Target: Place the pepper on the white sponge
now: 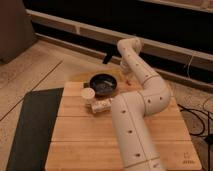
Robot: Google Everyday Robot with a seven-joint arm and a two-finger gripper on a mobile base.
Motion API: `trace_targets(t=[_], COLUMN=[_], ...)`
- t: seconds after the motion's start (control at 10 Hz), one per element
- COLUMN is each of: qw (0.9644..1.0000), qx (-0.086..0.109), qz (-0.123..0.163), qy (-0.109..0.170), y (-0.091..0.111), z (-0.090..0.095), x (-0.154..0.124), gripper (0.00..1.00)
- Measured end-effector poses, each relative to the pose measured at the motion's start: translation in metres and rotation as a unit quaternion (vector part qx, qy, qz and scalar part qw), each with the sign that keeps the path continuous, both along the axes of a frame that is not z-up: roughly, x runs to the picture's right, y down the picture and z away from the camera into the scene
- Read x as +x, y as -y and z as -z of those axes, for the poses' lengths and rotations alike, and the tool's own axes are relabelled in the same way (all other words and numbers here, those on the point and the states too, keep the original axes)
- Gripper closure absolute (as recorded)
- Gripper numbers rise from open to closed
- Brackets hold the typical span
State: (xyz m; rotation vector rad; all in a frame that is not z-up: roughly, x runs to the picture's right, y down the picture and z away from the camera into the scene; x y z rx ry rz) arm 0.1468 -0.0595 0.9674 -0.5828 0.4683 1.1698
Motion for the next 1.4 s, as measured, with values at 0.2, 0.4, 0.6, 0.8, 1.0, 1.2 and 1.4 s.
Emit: trace_targets(t=[0.2, 0.4, 0.6, 0.8, 1.0, 1.2, 1.4], qw=[0.9998, 0.9991, 0.9987, 0.9983, 0.9972, 0.9951, 0.9946], qx=[0.013, 0.030, 0.036, 0.043, 0.060, 0.087, 0.094], qz=[-0.003, -0.012, -0.027, -0.036, -0.043, -0.033, -0.019], qy=[0.011, 0.027, 0.025, 0.015, -0.009, -0.034, -0.040], y=[0.000, -0.018, -0.062, -0.094, -0.105, -0.086, -0.073], z=[0.007, 0.030, 0.060, 0.078, 0.083, 0.075, 0.065], x=[-0.009, -0.022, -0.020, -0.017, 0.000, 0.015, 0.009], gripper=[1.00, 1.00, 1.00, 1.00, 1.00, 1.00, 1.00])
